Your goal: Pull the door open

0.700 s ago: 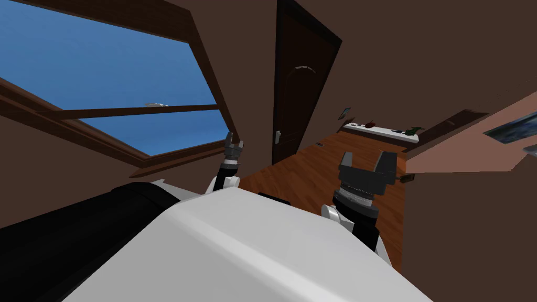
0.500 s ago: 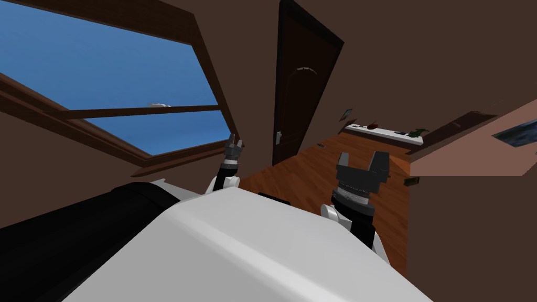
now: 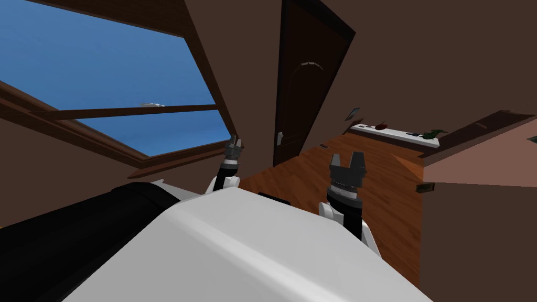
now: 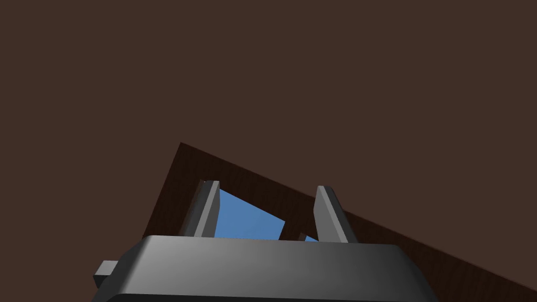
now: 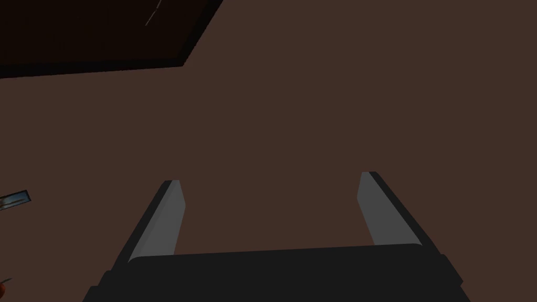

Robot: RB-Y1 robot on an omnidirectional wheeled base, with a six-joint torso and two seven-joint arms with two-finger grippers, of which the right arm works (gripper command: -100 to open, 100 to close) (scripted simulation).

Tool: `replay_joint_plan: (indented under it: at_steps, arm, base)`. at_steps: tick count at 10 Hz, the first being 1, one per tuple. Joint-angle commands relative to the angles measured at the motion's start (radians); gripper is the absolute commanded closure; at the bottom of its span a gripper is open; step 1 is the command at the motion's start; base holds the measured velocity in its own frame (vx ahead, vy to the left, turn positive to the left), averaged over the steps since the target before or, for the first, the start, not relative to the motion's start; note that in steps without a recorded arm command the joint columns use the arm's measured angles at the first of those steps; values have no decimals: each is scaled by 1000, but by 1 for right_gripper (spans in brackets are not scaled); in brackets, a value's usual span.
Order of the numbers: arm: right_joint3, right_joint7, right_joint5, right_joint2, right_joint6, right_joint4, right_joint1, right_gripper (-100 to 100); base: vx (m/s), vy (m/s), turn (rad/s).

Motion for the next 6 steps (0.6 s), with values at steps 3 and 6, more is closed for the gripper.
replay_joint_plan:
  at_steps: [3, 6]
  arm:
    - [9, 59, 38, -18, 5, 68, -36, -100]
    - [15, 107, 71, -36, 8, 128, -65, -100]
  base:
    - [93, 1, 71]
    - [96, -6, 62]
